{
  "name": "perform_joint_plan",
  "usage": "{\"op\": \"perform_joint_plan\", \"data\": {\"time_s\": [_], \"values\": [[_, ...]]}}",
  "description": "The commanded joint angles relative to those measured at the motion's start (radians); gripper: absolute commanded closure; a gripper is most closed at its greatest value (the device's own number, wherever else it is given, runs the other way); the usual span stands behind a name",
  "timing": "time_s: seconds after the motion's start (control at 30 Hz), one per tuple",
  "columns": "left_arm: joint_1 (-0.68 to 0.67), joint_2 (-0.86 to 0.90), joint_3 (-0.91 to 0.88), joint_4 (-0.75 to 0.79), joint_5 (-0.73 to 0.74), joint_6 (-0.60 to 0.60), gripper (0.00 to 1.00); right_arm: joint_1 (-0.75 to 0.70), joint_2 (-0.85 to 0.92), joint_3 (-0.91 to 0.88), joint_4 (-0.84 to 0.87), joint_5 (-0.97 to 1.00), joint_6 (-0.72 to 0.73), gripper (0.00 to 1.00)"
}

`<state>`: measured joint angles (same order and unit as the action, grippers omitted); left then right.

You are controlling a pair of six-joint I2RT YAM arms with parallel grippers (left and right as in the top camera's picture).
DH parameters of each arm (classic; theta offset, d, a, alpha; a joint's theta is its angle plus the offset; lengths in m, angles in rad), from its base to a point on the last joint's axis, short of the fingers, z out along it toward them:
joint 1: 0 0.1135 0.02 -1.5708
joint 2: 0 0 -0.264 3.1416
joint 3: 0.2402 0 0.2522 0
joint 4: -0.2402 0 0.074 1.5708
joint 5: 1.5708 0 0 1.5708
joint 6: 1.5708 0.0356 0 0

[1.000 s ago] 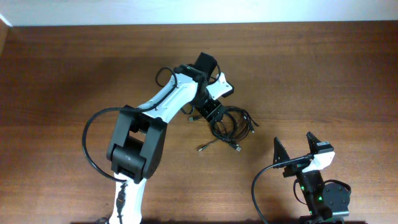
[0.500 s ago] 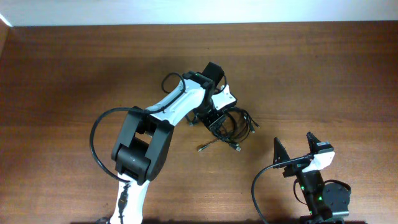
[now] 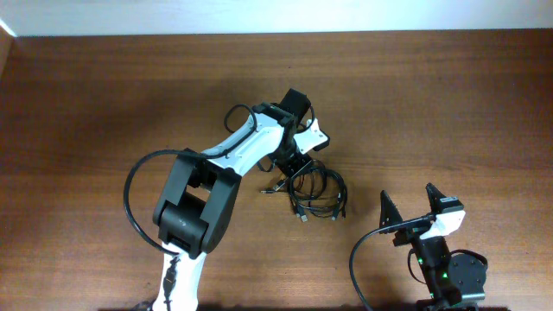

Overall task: Untangle cables
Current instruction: 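Lift the cable bundle with the left gripper up and left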

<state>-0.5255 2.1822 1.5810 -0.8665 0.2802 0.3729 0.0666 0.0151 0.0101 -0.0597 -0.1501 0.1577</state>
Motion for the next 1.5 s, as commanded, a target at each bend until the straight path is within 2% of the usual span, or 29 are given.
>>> {"op": "perform_joint_plan", "data": {"time_s": [0.0, 0.1, 0.23, 0.33, 0.4, 0.53, 0.7, 0.8, 0.87, 0.97, 1.03, 1.2, 1.3, 1.43, 1.47], "values": [[0.000, 0.027, -0.023, -0.003, -0.042, -0.013, 1.00, 0.005, -0.006, -0.005, -0.005, 0.005, 0.004, 0.01], [0.010, 0.005, 0.030, -0.020, -0.049, -0.022, 1.00, 0.005, -0.006, -0.005, -0.005, 0.005, 0.004, 0.01], [0.031, -0.104, 0.115, -0.013, -0.230, -0.047, 1.00, 0.005, -0.006, -0.005, -0.005, 0.005, 0.004, 0.01], [0.031, -0.232, 0.126, 0.060, -0.412, -0.047, 1.00, 0.005, -0.006, -0.005, -0.005, 0.005, 0.004, 0.01], [0.031, -0.306, 0.126, 0.107, -0.471, -0.046, 1.00, 0.005, -0.006, -0.005, -0.005, 0.005, 0.004, 0.01], [0.031, -0.391, 0.126, 0.143, -0.472, -0.046, 1.00, 0.005, -0.006, -0.005, -0.005, 0.005, 0.004, 0.01], [0.031, -0.456, 0.126, 0.096, -0.467, -0.046, 1.00, 0.005, -0.007, -0.005, -0.005, 0.005, 0.004, 0.01], [0.061, -0.493, 0.126, 0.056, -0.386, -0.039, 1.00, 0.005, -0.007, -0.005, -0.005, 0.005, 0.004, 0.01], [0.110, -0.507, 0.126, 0.042, -0.271, -0.027, 1.00, 0.005, -0.007, -0.005, -0.005, -0.006, 0.016, 0.01], [0.205, -0.509, 0.126, 0.008, -0.025, 0.026, 1.00, 0.005, -0.007, -0.004, 0.011, -0.054, 0.046, 0.01], [0.261, -0.509, 0.126, -0.007, 0.039, 0.026, 1.00, 0.005, -0.007, 0.003, 0.011, -0.071, 0.046, 0.01], [0.291, -0.509, 0.126, -0.063, 0.111, 0.114, 1.00, 0.005, -0.002, 0.091, -0.051, -0.086, 0.045, 0.01], [0.291, -0.509, 0.126, -0.108, 0.177, 0.214, 1.00, 0.005, 0.058, 0.179, -0.119, -0.086, 0.031, 0.01], [0.291, -0.509, 0.126, -0.132, 0.181, 0.228, 1.00, 0.005, 0.267, 0.311, -0.192, -0.109, -0.027, 0.01], [0.291, -0.509, 0.126, -0.151, 0.208, 0.266, 1.00, 0.005, 0.376, 0.378, -0.229, -0.113, -0.031, 0.01]]}}
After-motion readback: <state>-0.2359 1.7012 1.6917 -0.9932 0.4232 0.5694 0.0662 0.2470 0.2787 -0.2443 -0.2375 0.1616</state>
